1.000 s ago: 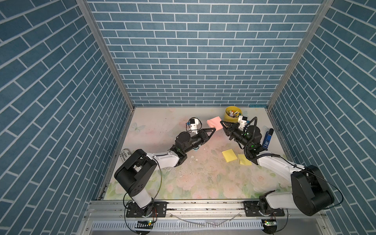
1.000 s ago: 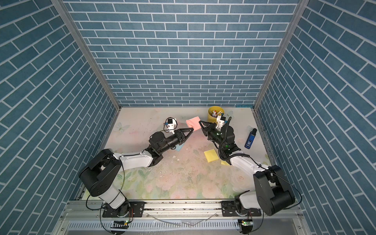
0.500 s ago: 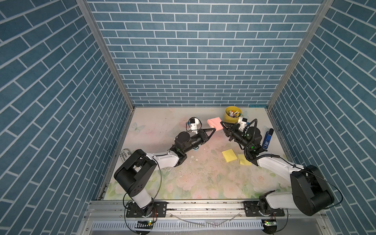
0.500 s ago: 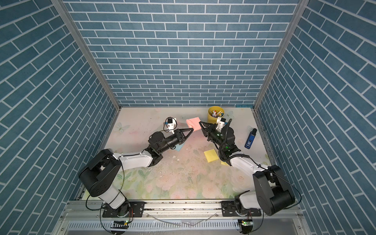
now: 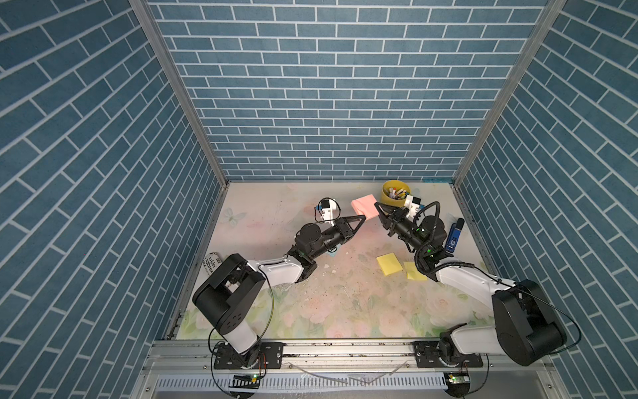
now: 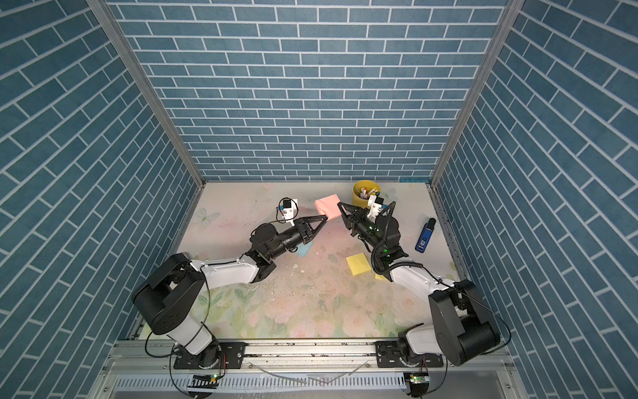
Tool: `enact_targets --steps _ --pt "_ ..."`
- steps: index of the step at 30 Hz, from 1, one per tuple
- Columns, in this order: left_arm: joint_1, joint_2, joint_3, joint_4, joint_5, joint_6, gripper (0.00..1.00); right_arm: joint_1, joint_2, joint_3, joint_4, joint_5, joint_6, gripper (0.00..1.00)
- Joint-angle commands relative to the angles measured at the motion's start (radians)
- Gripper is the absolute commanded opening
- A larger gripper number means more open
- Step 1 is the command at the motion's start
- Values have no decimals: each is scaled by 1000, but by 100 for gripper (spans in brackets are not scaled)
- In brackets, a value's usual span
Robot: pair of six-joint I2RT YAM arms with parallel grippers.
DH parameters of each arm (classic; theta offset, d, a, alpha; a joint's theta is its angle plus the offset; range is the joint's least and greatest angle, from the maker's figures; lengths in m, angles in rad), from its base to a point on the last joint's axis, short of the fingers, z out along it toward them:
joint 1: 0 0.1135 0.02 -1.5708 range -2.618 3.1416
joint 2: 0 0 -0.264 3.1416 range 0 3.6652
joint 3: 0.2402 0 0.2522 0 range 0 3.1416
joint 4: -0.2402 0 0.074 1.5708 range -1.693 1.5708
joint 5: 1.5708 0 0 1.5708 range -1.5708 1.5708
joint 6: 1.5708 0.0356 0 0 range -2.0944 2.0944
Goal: Tear off pages from different memo pads
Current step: Adjust the memo pad.
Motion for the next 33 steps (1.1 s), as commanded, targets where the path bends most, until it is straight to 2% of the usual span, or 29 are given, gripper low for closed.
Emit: enact_targets --steps 1,14,18,20,23,25,27,29,31,33 --pt "11 14 -4 34 -6 -12 26 6 2 -14 121 -12 51 0" --pt "18 19 22 48 1 -12 29 28 30 -12 157 -31 52 0" --pt "18 18 21 56 7 -12 21 28 35 -14 150 -32 52 0" --pt "21 16 18 57 9 -12 13 28 39 -17 147 -34 54 0" --pt "34 7 4 54 9 -12 2 29 34 -16 102 -45 45 20" --pt "47 -6 -1 38 11 -11 0 28 24 -18 58 -55 30 36" --pt "64 -26 -4 0 20 1 0 22 1 -29 -10 -57 1 46" --pt "78 -67 -5 -110 26 40 0 11 -52 -44 -173 -49 -55 54" --pt "86 -121 5 -322 21 115 0 5 -133 -3 -494 -35 -235 55" --pt "87 -169 54 -640 -6 251 0 32 -205 100 -855 52 -512 55"
